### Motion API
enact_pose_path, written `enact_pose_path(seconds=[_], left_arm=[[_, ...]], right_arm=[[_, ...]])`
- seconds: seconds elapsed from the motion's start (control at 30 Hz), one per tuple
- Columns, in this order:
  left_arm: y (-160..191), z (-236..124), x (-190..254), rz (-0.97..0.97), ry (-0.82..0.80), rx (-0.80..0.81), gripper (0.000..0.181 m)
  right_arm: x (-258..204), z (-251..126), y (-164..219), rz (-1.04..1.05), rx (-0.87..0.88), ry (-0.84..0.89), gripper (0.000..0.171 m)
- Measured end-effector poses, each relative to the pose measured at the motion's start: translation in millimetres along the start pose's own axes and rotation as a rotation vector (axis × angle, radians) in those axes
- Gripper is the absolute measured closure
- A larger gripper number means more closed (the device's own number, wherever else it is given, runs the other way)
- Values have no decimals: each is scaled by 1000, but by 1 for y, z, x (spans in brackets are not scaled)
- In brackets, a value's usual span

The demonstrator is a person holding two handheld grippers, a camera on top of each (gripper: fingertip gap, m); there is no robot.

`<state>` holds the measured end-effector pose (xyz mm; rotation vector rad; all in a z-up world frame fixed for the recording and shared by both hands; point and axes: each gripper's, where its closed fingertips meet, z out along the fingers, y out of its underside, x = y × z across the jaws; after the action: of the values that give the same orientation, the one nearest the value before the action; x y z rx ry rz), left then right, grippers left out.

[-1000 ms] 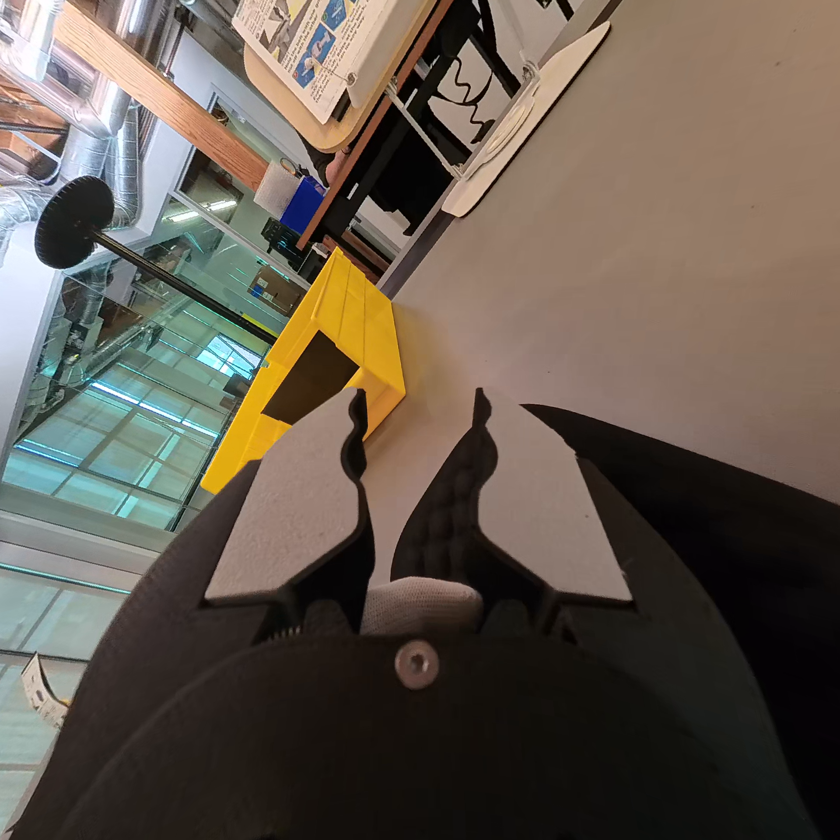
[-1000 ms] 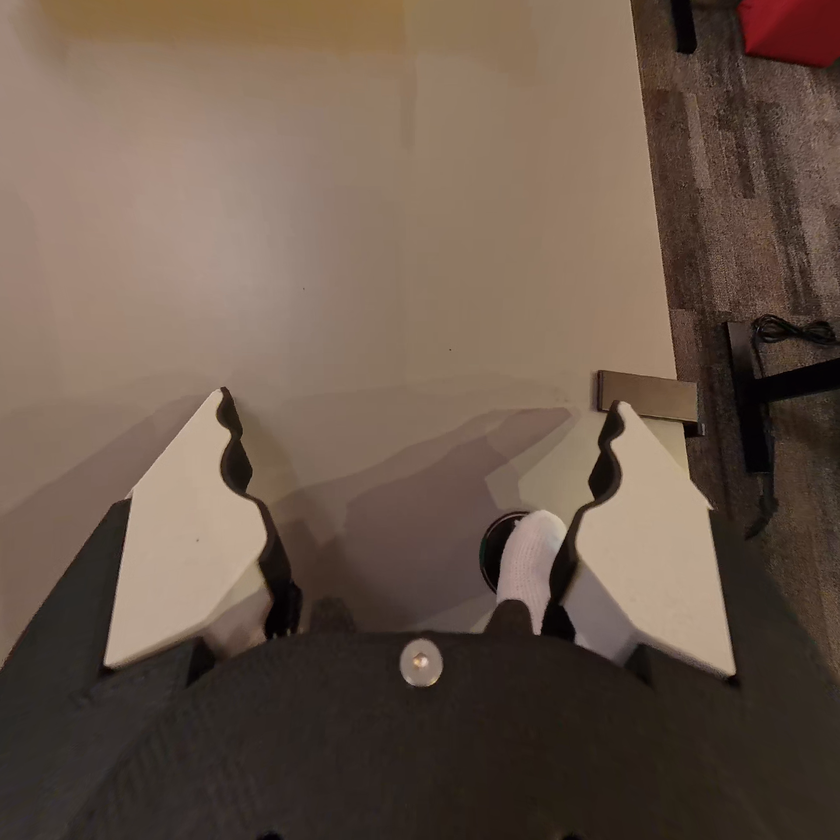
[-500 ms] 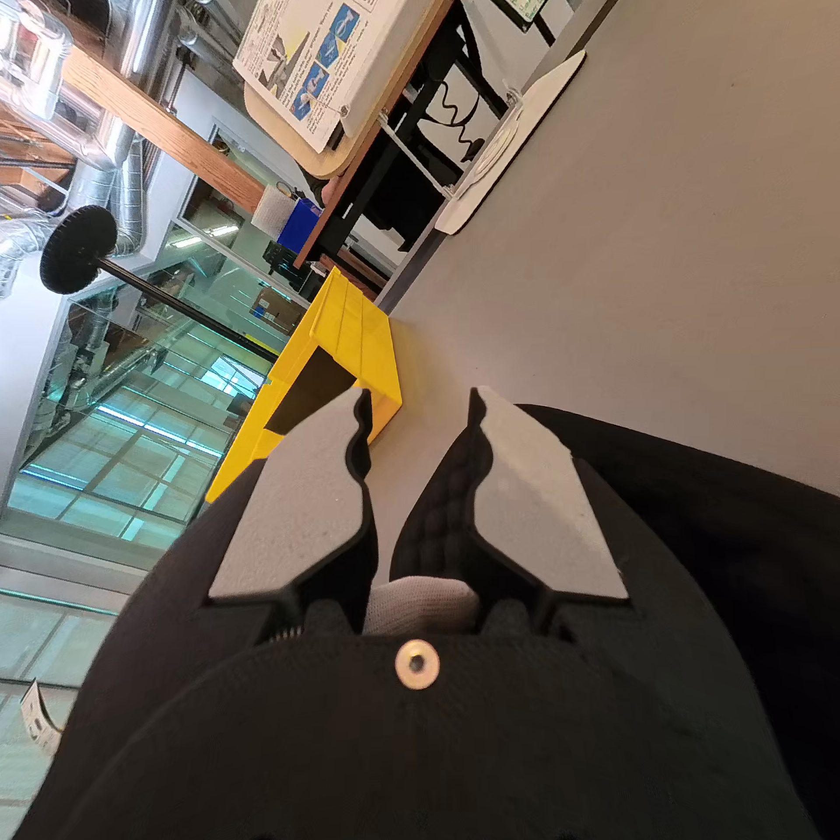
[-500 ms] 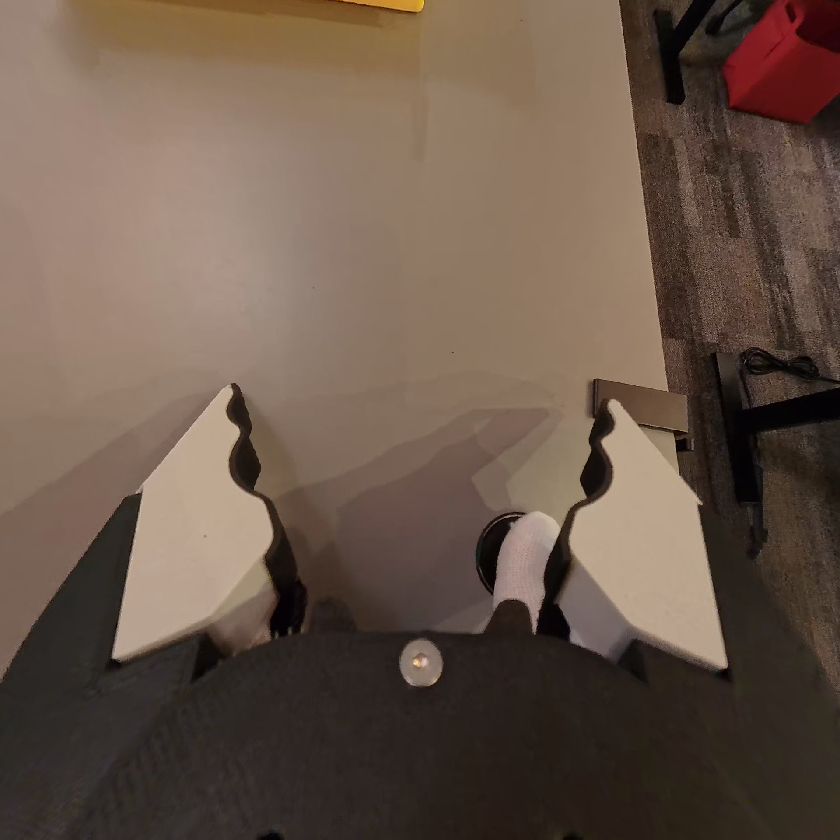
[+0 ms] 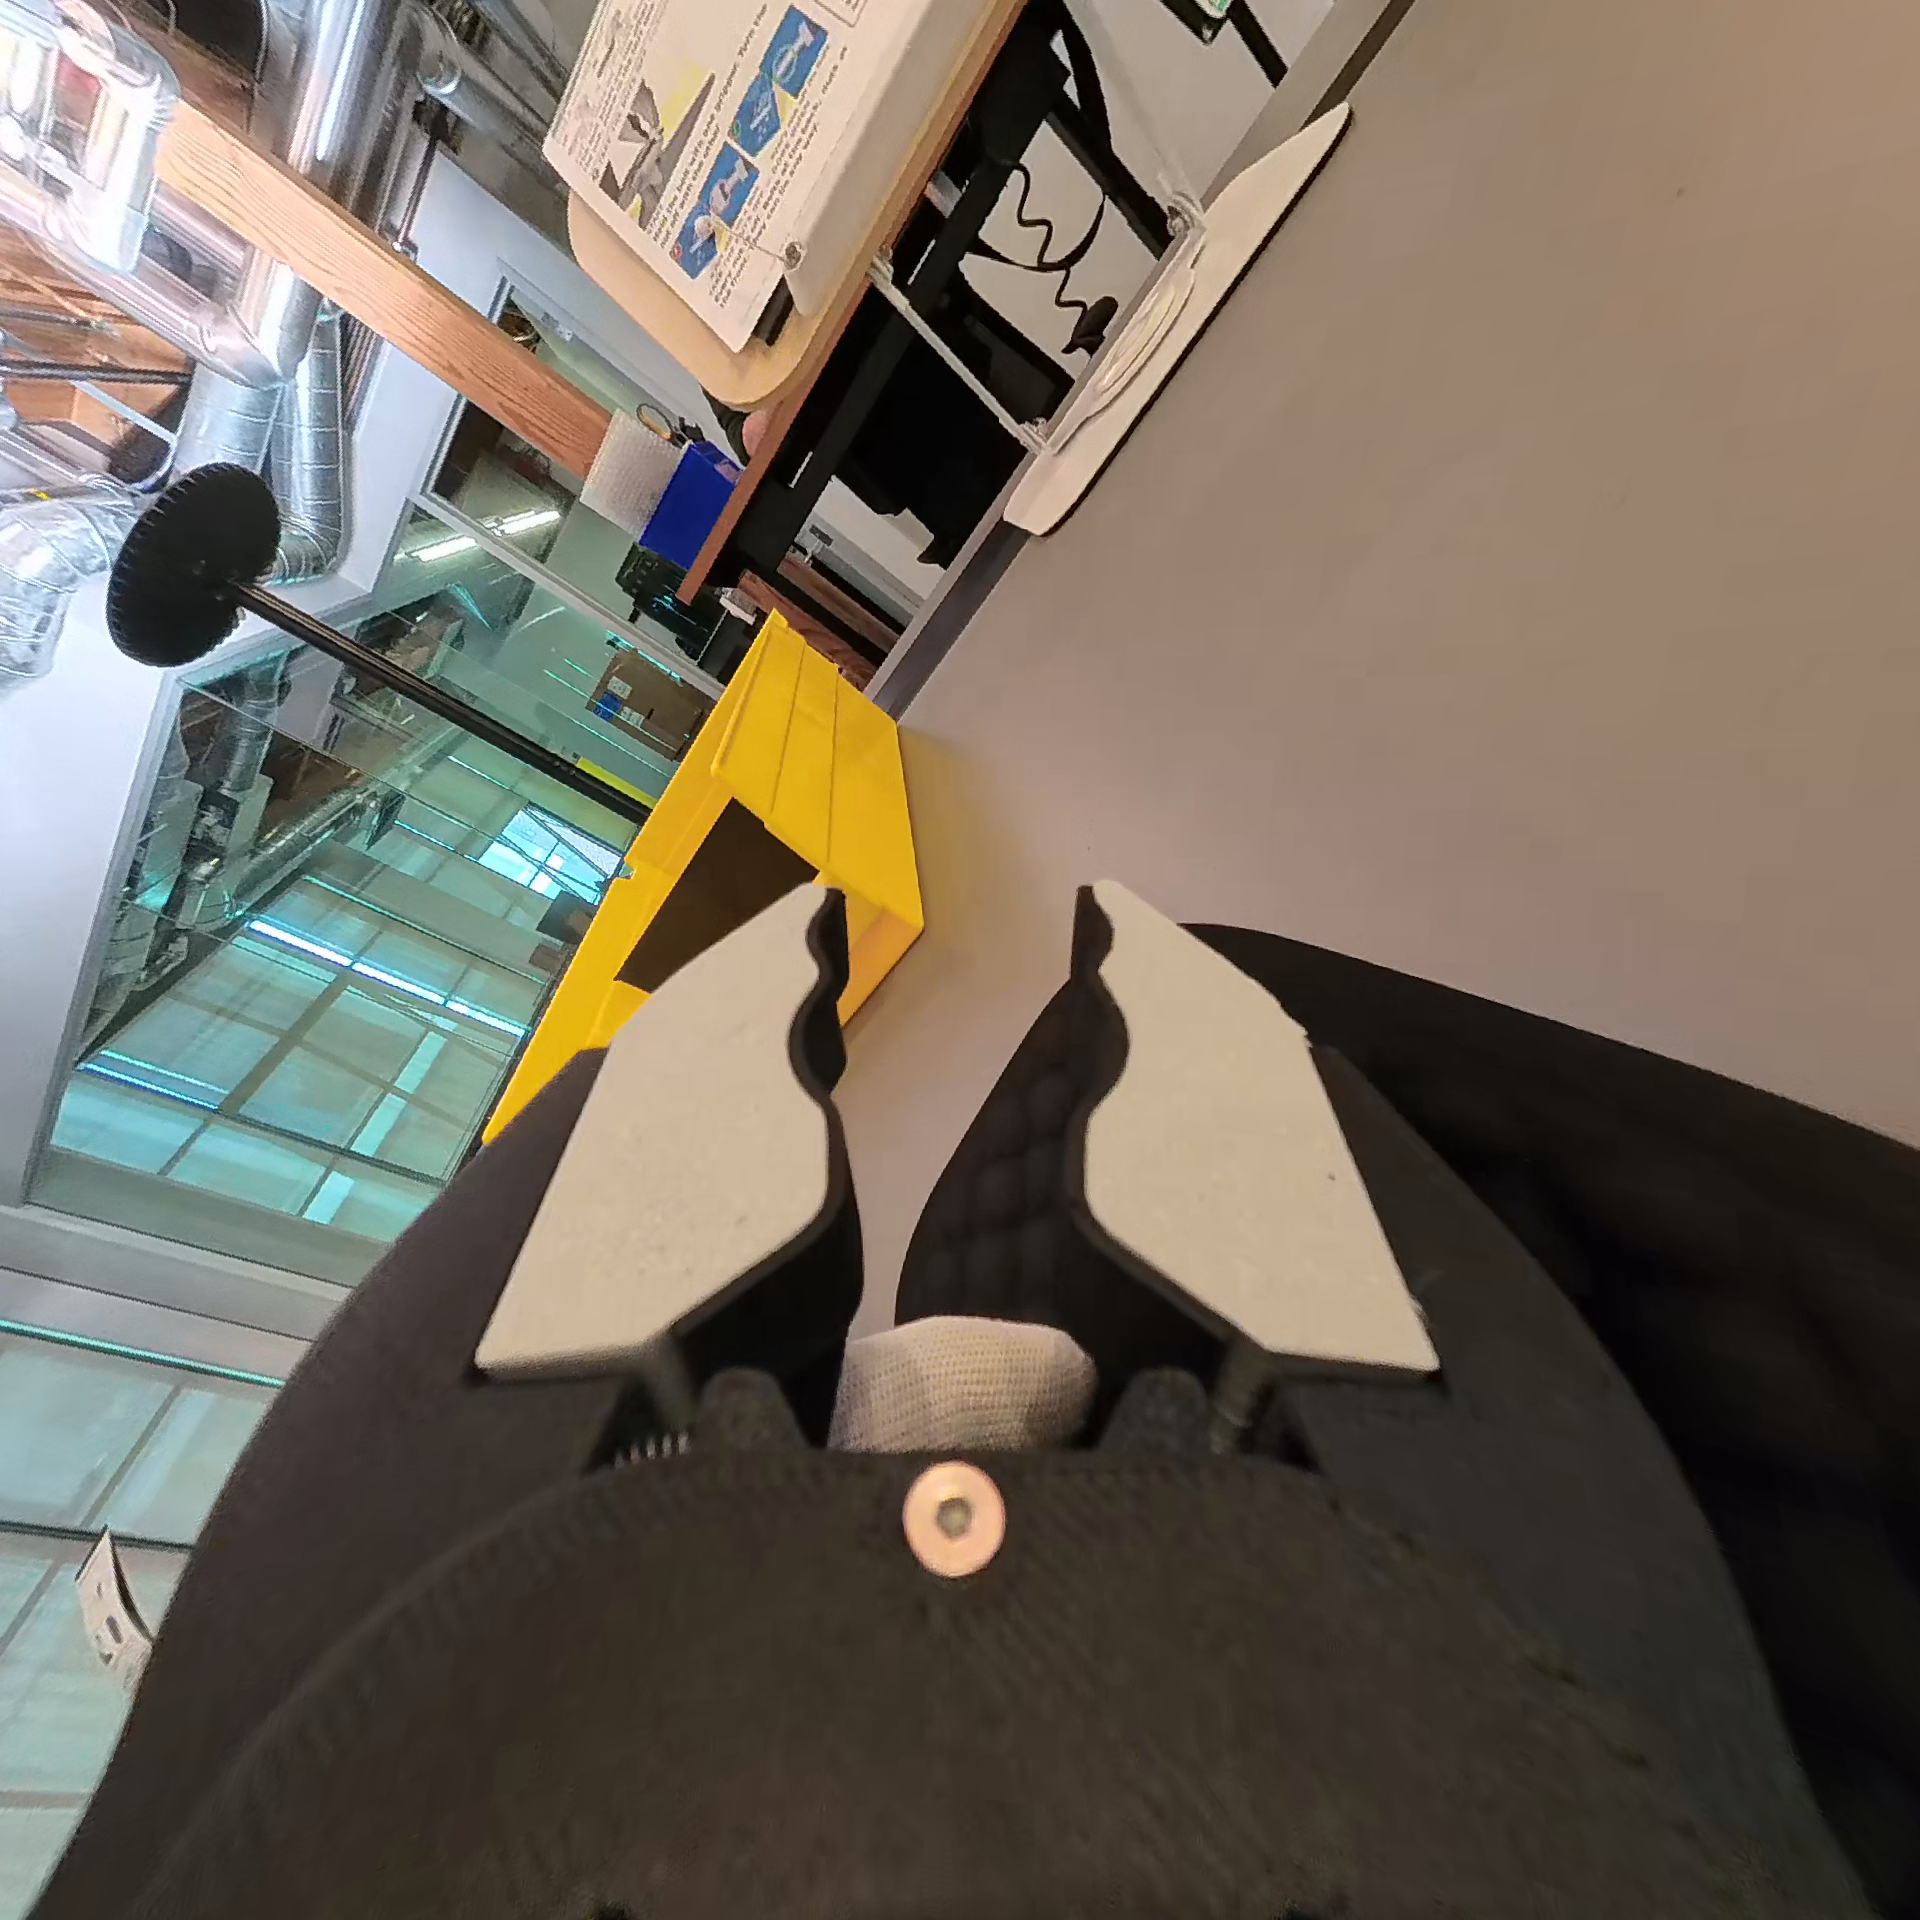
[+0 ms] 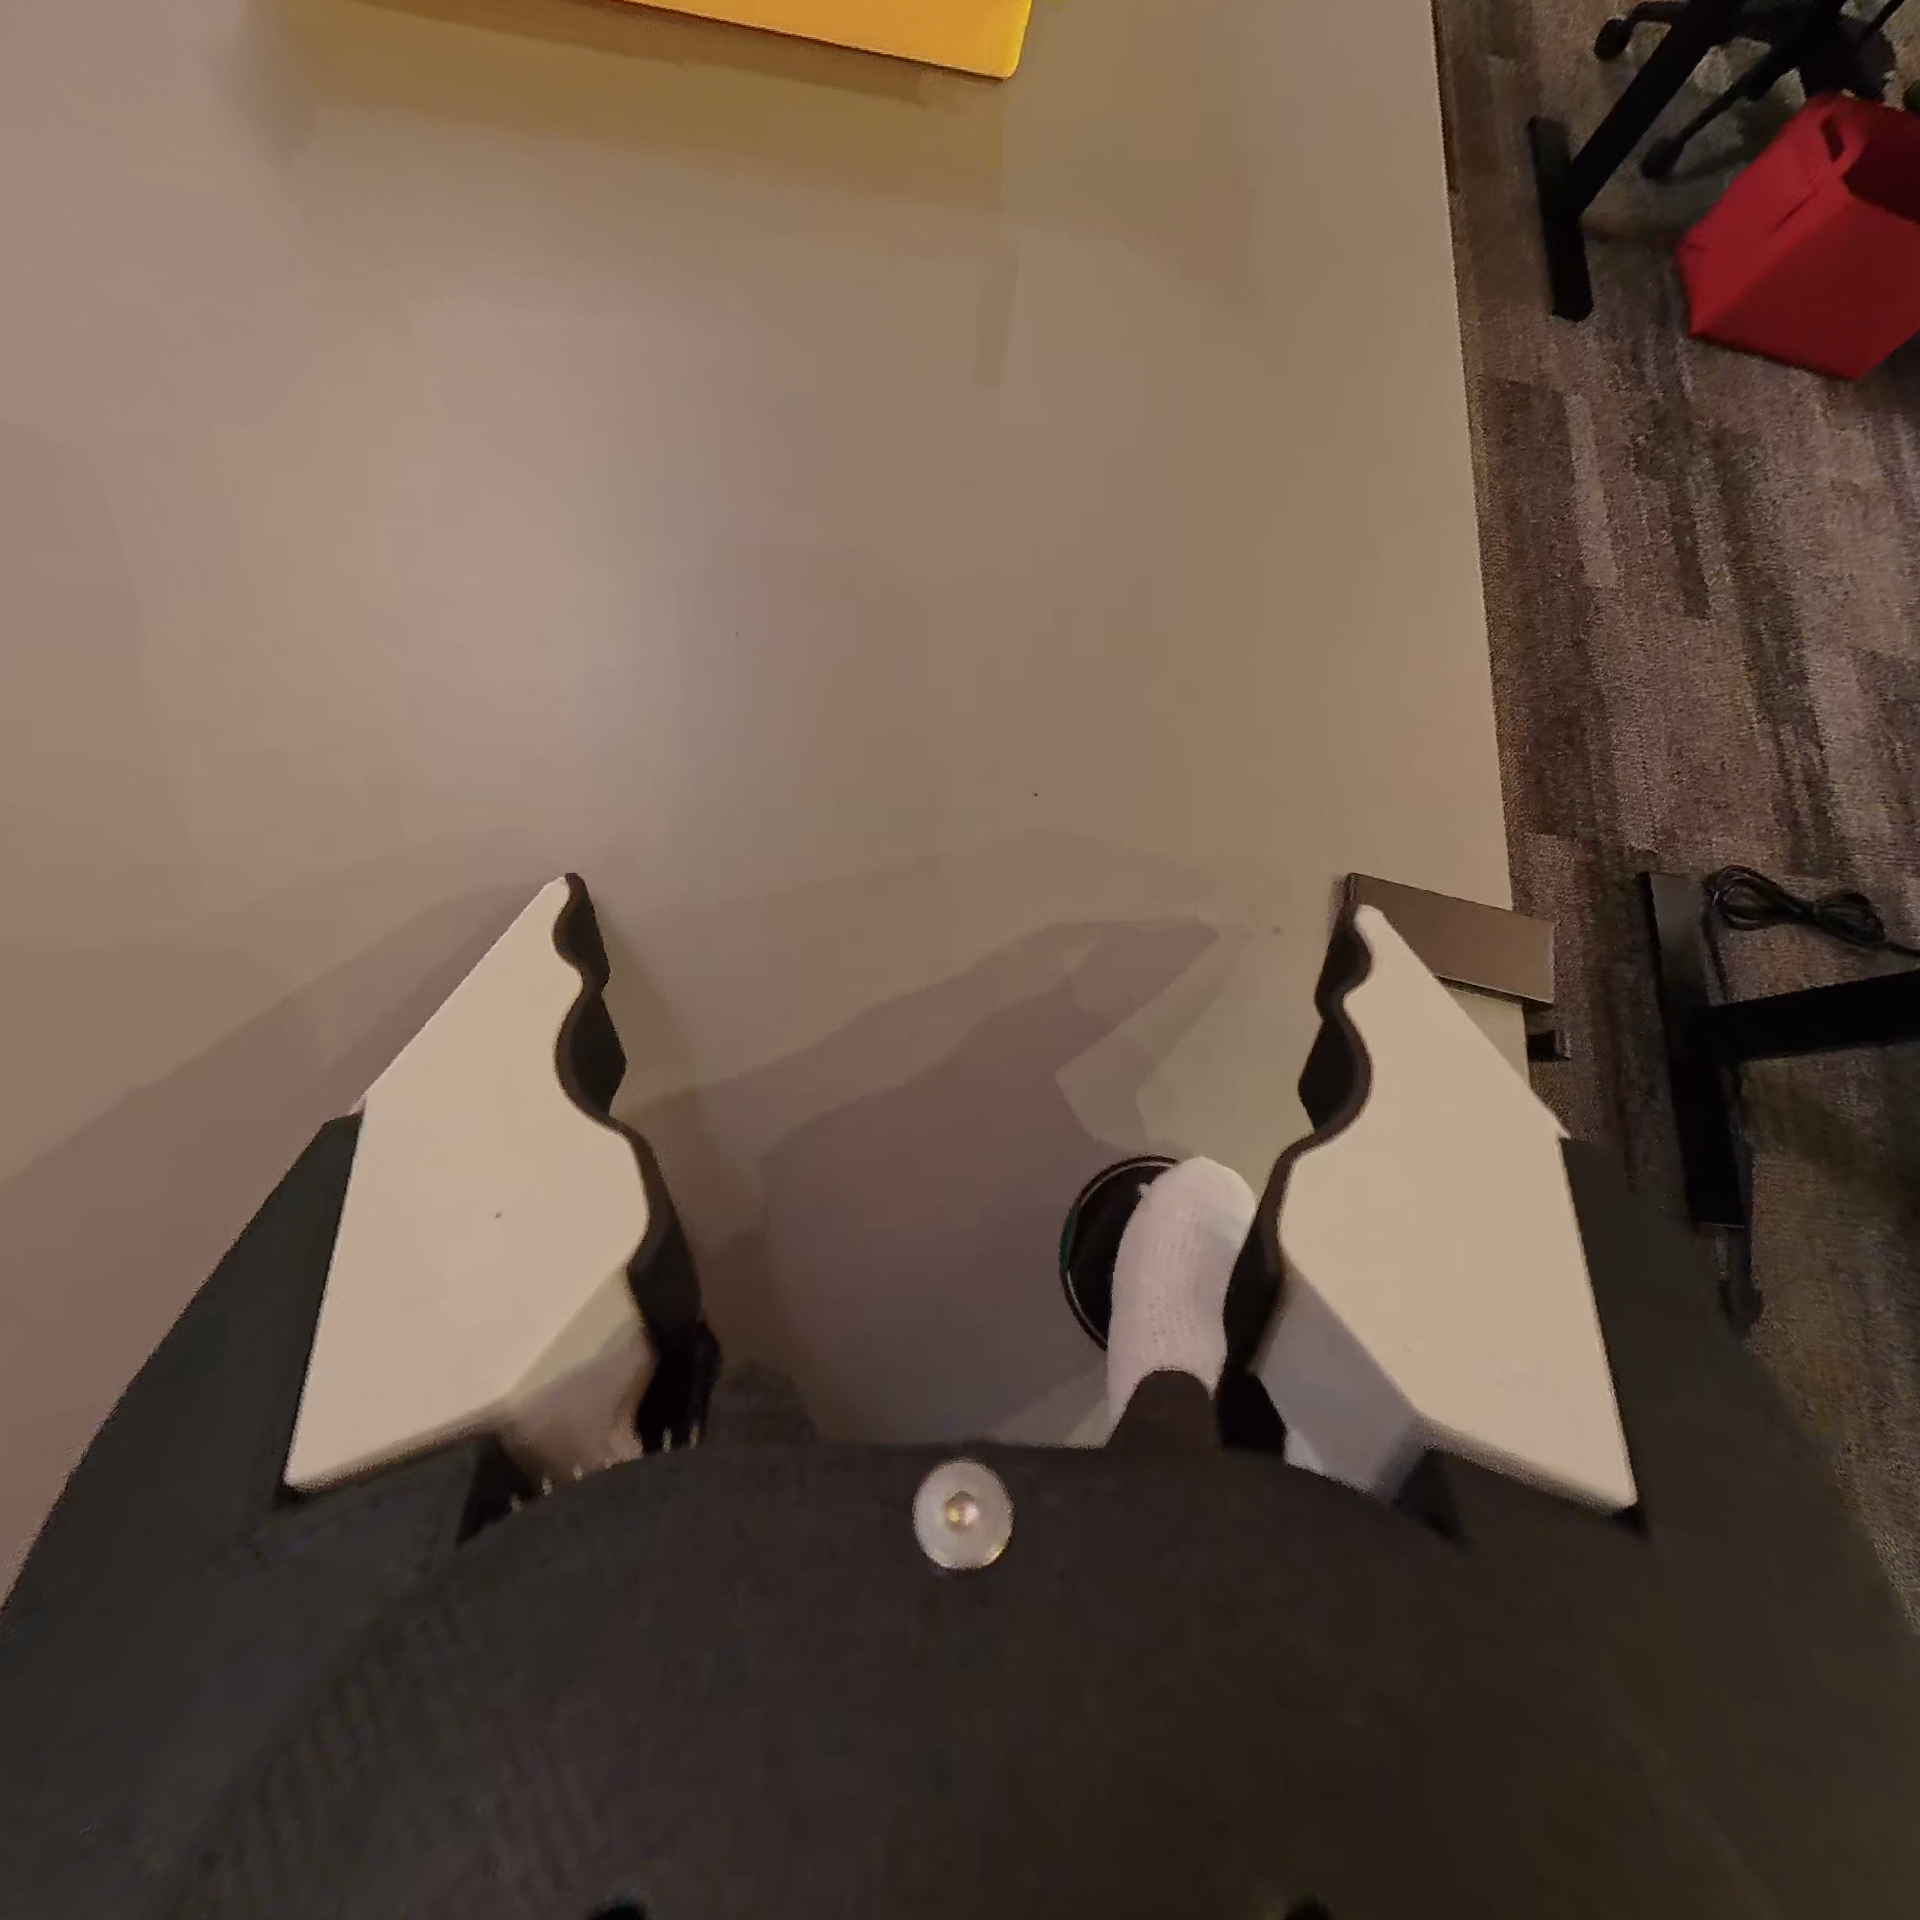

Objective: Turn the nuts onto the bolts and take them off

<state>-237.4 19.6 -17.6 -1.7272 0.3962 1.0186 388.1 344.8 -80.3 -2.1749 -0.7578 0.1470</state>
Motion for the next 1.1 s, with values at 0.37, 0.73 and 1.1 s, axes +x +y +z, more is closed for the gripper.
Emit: enact_pose_path(seconds=[0.37,0.73,1.1], left_arm=[[1,3,18,-1,44,32,135],[-1,-4,39,53,141,179,141],[6,-5,49,33,122,182,141]], right_arm=[[-4,9,14,36,-13,-1,30],[-8,17,24,3,8,-22,33],[-10,29,34,-14,-30,-47,33]])
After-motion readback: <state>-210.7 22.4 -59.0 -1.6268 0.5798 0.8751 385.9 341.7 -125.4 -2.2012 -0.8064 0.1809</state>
